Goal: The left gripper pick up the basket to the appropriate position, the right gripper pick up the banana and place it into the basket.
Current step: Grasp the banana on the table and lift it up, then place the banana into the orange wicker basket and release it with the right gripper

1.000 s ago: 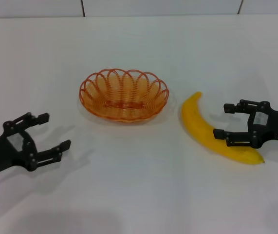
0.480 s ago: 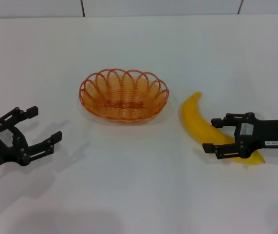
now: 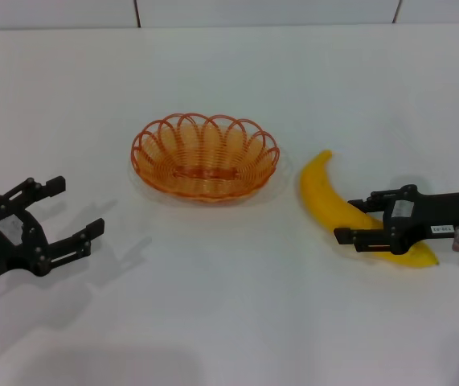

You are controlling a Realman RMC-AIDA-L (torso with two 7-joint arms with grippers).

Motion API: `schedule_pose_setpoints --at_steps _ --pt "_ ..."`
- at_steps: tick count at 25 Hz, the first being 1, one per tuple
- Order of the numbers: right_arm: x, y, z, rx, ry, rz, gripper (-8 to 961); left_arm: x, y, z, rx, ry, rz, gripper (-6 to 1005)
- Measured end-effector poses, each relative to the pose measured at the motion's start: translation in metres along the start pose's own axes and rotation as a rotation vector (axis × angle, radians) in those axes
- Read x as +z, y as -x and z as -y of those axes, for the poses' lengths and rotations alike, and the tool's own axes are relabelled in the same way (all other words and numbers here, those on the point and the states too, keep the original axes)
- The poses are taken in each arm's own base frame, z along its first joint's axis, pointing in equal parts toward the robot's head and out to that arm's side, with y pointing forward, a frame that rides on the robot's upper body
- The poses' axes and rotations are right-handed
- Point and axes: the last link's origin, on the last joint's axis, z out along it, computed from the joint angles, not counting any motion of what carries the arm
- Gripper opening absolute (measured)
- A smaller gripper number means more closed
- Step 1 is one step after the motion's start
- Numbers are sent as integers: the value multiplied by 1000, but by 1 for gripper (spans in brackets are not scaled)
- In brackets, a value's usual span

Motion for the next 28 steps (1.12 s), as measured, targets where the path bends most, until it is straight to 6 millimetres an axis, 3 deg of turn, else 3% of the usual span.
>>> schedule_pose_setpoints --at_steps 1,5,11,15,22,28 --pt "-1 2 -2 -10 15 4 851 0 0 0 1 0 0 871" --pt "-1 3 -3 -14 21 6 657 -1 0 0 6 0 0 871" --pt "-2 3 -3 -14 22 7 472 -1 0 -1 5 1 -2 871" --pt "-6 9 1 -17 2 42 475 -3 -1 -1 5 -1 -14 871" --pt "-19 45 9 -102 -58 231 481 -5 -2 -1 17 5 -27 872" --pt "13 91 -9 -319 32 297 486 1 -3 -2 -12 21 -29 872"
